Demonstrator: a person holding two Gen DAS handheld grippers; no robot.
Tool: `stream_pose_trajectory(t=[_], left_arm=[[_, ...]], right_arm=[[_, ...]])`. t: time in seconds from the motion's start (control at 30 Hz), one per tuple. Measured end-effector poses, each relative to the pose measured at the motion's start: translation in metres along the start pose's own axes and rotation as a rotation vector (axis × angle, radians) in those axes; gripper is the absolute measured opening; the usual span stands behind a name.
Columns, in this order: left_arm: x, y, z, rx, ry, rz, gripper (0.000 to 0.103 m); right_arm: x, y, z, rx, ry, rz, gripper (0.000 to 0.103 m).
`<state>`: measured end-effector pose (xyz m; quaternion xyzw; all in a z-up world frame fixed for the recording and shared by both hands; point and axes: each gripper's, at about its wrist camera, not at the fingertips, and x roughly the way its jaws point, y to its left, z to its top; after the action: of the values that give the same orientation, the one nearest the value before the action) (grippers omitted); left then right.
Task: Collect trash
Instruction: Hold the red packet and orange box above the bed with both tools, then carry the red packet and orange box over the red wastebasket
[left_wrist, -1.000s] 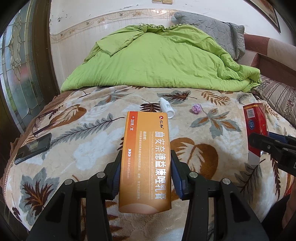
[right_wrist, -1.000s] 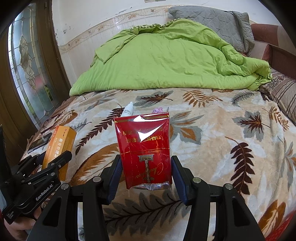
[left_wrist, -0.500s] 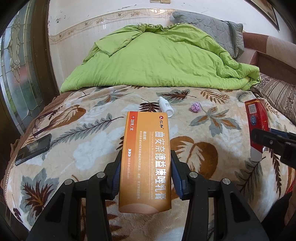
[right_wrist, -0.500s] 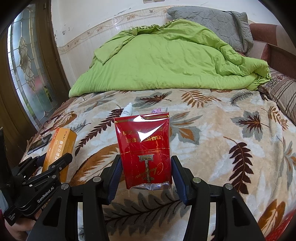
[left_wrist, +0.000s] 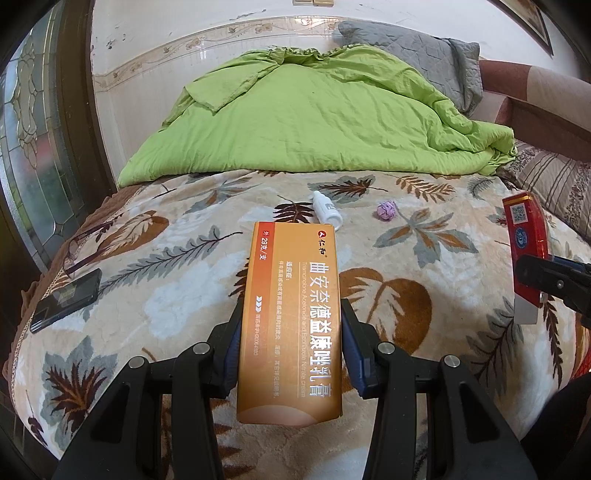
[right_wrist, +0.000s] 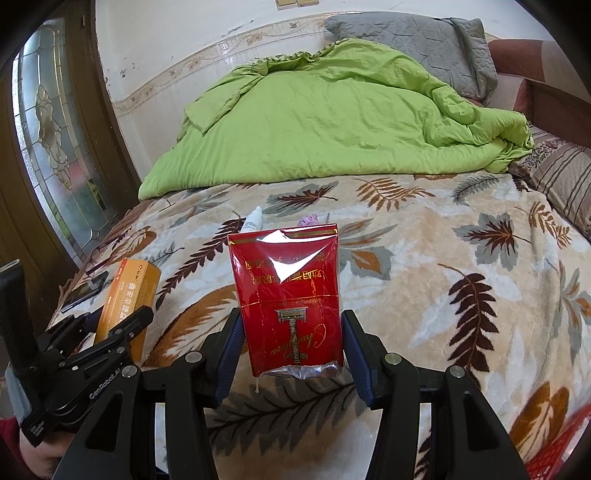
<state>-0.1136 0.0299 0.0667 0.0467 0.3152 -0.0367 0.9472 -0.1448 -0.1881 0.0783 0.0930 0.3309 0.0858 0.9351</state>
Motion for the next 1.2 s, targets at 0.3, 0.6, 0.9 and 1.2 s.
stream_pose_trajectory(t=[0.3,0.6,0.9,1.2], left_arm=[[0.0,0.0,0.001,0.014,0.003,-0.01,0.045],[-0.017,-0.022,-0.003,0.095,-0.033,-0.086,0.045],[-0.03,-0.052,-0.007,0.155,-0.042,-0.11,0.045],[-0.037,-0.063,-0.003,0.177,-0.051,-0.116,0.045]], right_arm=[[-0.01,-0.003,-0.006,0.016,0.003,0.015,0.057],[-0.036,-0.031,-0.011,0.12,0.021,0.028,0.057],[-0.084,-0.083,-0.025,0.243,-0.022,-0.043,0.057],[-0.1,-0.108,-0.029,0.31,-0.05,-0.064,0.057]])
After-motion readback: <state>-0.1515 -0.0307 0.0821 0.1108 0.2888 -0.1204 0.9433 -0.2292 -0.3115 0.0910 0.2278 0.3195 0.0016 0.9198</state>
